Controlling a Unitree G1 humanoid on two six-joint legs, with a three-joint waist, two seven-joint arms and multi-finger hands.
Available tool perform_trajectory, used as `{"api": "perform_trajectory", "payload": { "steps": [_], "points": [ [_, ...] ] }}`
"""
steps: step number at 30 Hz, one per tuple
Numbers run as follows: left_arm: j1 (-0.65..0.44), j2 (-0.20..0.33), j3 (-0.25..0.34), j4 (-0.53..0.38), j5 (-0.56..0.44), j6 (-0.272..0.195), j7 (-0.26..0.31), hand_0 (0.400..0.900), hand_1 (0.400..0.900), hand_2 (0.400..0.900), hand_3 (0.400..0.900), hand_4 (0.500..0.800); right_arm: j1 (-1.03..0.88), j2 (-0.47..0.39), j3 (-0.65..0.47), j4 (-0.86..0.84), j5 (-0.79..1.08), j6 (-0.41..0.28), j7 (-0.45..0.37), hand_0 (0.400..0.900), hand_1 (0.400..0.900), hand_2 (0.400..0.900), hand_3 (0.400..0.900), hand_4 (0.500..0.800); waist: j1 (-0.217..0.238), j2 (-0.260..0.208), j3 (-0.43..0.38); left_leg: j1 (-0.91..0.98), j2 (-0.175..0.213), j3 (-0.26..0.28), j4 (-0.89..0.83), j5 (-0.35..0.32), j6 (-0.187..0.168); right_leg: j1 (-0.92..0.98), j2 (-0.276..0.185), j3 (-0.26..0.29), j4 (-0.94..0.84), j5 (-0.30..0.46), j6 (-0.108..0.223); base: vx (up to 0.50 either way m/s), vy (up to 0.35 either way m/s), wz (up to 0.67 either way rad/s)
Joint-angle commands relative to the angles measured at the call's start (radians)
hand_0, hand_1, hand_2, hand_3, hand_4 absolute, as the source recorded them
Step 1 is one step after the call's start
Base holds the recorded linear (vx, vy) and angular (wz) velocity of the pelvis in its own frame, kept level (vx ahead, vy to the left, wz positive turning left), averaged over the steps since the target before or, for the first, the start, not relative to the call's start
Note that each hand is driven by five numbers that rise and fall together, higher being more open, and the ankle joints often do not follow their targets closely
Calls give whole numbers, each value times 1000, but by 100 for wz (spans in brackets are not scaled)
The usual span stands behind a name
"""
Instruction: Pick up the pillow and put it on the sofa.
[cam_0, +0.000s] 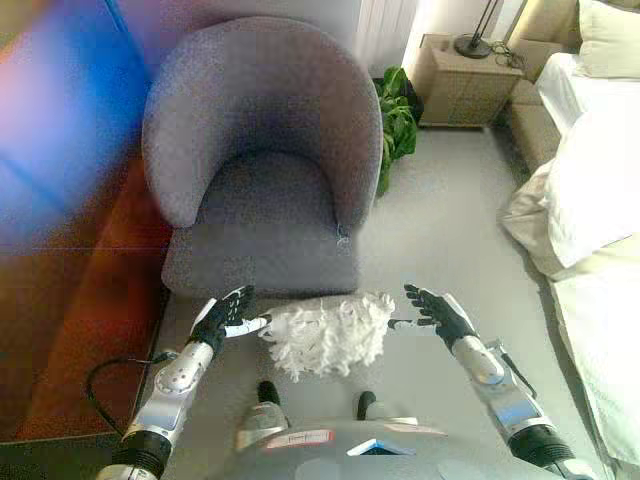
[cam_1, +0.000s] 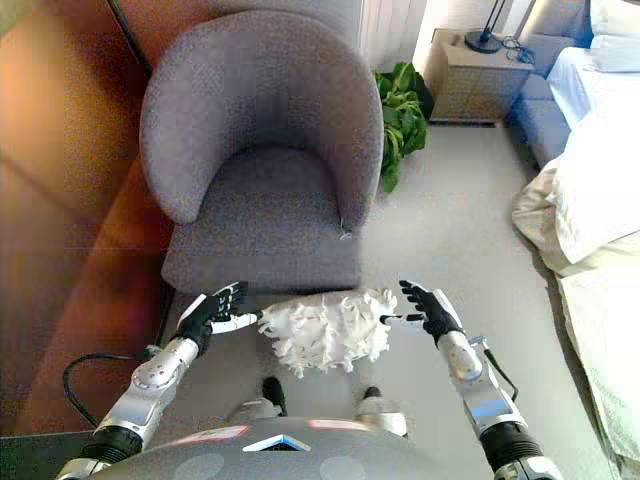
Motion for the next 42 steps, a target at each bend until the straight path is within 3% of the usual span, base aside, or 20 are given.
{"api": "perform_trajectory", "payload": {
  "steps": [1,15,26,33,37,41,42],
  "points": [
    [-84,56,39,-59,-58,-52,-20,900,900,900,900,800,-75,-33,-33,-93,-7,-85,-26,900,900,900,900,800,7,4,-2,102,10,-9,5,-132,-19,0,18,-31,3,4,28,0,0,0],
    [-85,69,51,-96,-29,-46,2,900,900,900,900,800,-75,-66,-29,-98,-157,-108,-73,900,900,900,900,800,12,5,1,110,10,-11,5,-136,-19,7,15,-34,3,0,28,6,-3,1],
    [-54,106,71,-163,-19,-40,-17,900,900,900,900,800,-64,-110,-40,-138,-247,-77,-77,900,900,900,900,800,27,5,19,102,10,-22,5,-135,-19,5,12,-45,3,1,30,51,-24,6],
    [-137,152,35,-220,-94,-101,3,900,900,900,900,800,-176,-147,13,-104,-292,-52,-190,900,900,900,900,800,51,20,106,-6,22,-57,33,-107,-15,-121,6,-33,91,-21,9,-48,-60,12],
    [-209,184,17,-280,-151,-167,33,900,900,900,900,800,-260,-200,10,-113,-301,-77,-251,900,900,900,900,800,55,30,240,-220,55,-107,239,-123,-24,-313,-13,-18,298,-83,-17,-258,-79,17],
    [-213,205,10,-336,-198,-203,58,900,900,900,900,800,-291,-254,12,-124,-294,-101,-262,900,900,900,900,800,64,29,294,-347,66,-130,372,-162,-25,-422,-38,-19,407,-123,-33,-89,-96,15],
    [-227,215,0,-341,-205,-229,52,900,900,900,900,800,-314,-272,15,-109,-288,-108,-279,900,900,900,900,800,73,29,313,-393,64,-141,412,-177,-21,-459,-49,-28,452,-142,-42,-66,-108,25]
  ]
}}
